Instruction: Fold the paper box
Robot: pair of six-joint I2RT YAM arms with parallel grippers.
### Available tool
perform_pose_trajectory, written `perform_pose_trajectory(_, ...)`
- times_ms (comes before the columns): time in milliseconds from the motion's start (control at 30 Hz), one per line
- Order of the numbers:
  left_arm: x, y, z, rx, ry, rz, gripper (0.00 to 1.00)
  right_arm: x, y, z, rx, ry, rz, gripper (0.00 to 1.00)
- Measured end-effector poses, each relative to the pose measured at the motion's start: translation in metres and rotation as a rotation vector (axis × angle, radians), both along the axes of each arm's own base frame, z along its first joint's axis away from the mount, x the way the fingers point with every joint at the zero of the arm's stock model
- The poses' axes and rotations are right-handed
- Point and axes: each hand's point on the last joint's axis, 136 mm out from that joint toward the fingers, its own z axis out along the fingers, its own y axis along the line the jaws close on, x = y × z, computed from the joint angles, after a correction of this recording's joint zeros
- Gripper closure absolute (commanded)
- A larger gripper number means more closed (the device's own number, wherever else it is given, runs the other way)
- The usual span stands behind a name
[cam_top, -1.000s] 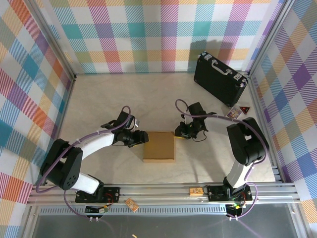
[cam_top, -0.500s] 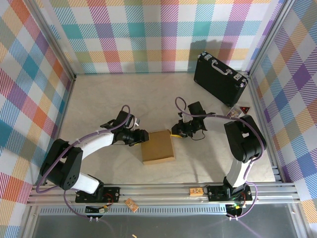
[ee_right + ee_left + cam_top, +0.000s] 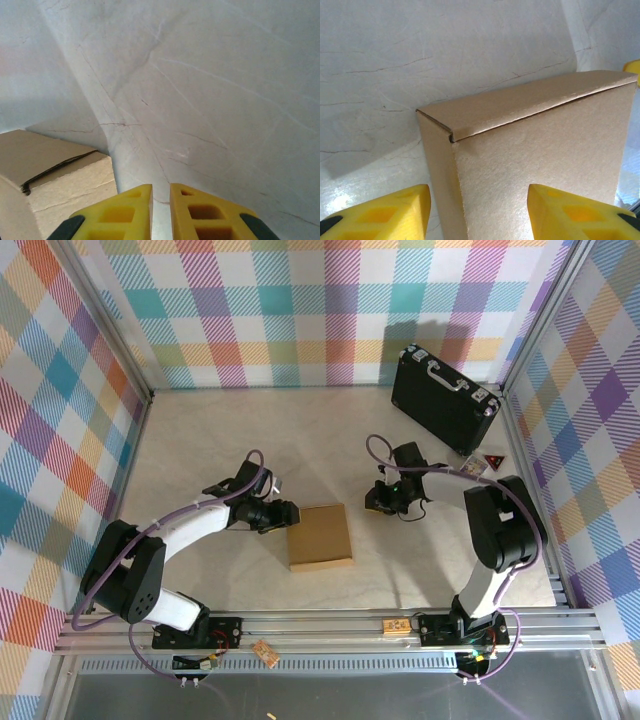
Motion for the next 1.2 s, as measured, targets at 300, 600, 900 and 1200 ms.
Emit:
perform_pose_trajectory(300, 0.000, -0.008, -0.005, -0.023, 0.037, -0.023, 0.47, -0.005, 0.024, -0.011, 0.041, 0.040, 0.066, 0.85)
perform_pose_trajectory(600, 0.000, -0.011, -0.010, -0.032, 0.061, -0.030, 0.47, -0.013, 0.051, -0.012, 0.103, 0.052, 0.140, 0.85)
perform_pose_trajectory(900, 0.001, -0.012, -0.011, -0.031, 0.078, -0.025, 0.47, -0.014, 0.055, -0.011, 0.127, 0.048, 0.146, 0.84)
perform_pose_trajectory(1200, 0.007, -0.007, -0.008, 0.000, 0.049, -0.009, 0.38, -0.010, 0.038, -0.012, 0.034, 0.013, 0.109, 0.83)
